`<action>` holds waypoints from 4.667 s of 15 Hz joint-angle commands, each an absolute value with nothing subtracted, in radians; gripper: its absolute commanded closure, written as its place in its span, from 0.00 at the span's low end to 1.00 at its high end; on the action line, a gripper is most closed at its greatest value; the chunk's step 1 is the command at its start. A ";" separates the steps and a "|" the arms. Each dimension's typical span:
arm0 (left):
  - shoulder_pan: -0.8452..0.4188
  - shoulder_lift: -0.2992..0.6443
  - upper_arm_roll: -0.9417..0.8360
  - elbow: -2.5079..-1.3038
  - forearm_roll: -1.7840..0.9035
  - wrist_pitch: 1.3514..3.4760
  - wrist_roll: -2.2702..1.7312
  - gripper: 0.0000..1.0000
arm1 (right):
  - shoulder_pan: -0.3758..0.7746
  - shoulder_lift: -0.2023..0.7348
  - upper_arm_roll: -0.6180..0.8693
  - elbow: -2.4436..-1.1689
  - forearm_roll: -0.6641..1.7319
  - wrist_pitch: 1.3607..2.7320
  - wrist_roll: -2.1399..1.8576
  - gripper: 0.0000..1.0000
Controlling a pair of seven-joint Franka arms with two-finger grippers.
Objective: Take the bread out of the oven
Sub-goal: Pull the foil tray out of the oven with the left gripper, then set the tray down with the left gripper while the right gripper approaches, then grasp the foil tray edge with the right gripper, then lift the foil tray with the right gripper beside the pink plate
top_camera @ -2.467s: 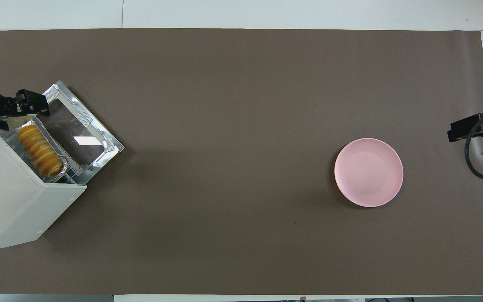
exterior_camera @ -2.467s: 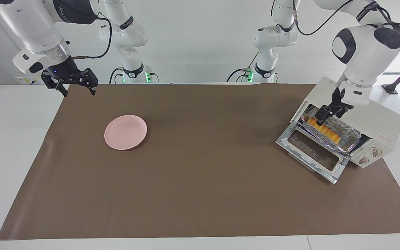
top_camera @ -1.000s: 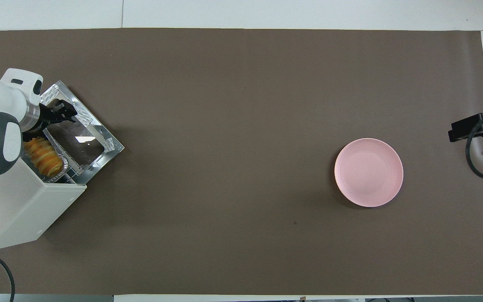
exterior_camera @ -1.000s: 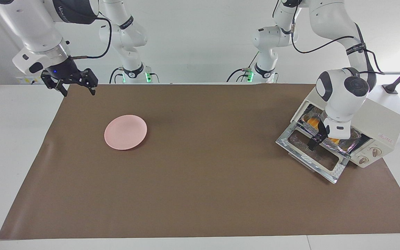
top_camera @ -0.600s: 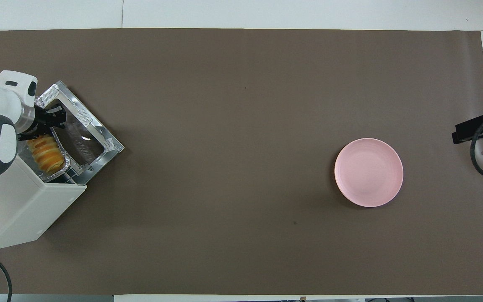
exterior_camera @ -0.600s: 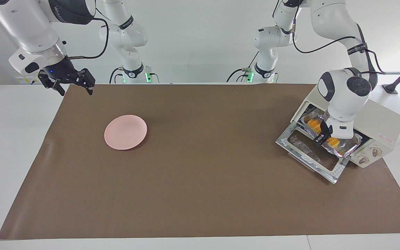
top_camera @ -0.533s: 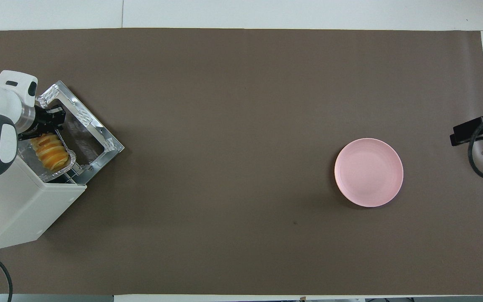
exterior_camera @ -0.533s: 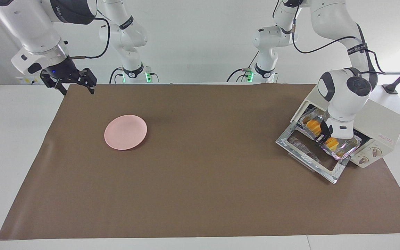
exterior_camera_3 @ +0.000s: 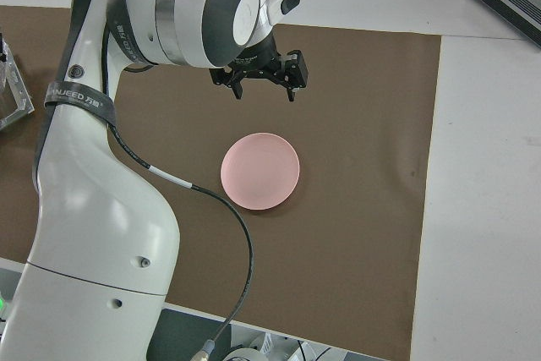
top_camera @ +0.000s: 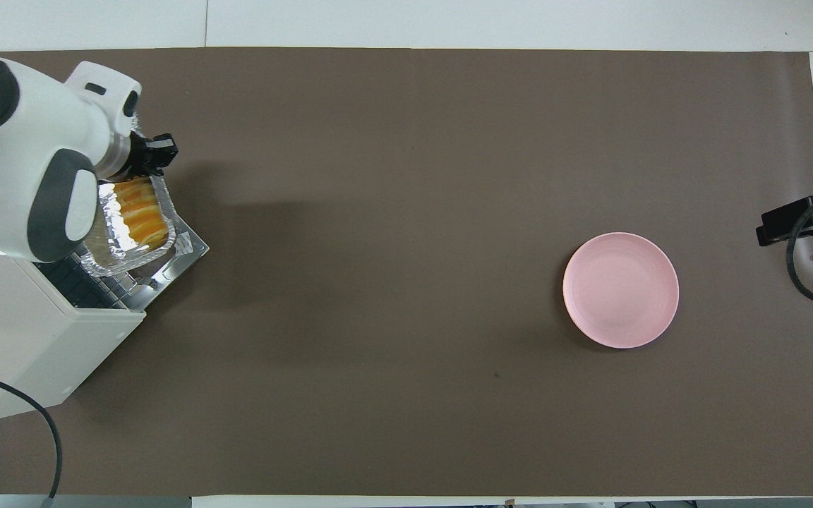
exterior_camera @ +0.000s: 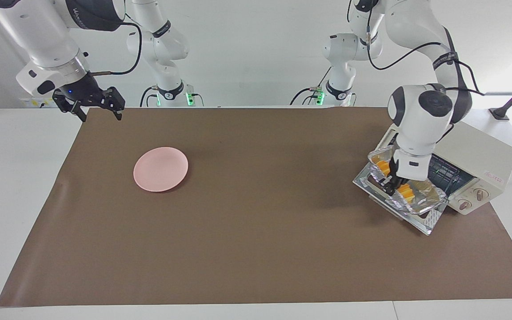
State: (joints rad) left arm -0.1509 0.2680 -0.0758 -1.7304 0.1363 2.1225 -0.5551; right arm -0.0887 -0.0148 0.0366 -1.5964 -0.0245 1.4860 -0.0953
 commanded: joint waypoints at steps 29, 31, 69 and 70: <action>-0.220 0.131 -0.006 -1.621 -0.002 1.769 -0.396 0.00 | 0.447 0.220 0.049 -1.694 -0.020 1.960 0.690 0.00; -0.169 0.086 -0.006 -1.634 -0.002 1.662 -0.307 0.00 | 0.506 0.320 0.049 -1.633 -0.031 1.991 0.782 0.00; -0.005 -0.044 -0.069 -1.621 -0.003 1.468 -0.118 0.00 | -0.025 0.794 0.038 -1.213 -0.035 2.069 -0.029 1.00; -0.005 -0.044 -0.069 -1.621 -0.003 1.468 -0.118 0.00 | -0.035 0.805 0.038 -1.206 -0.032 2.074 -0.038 1.00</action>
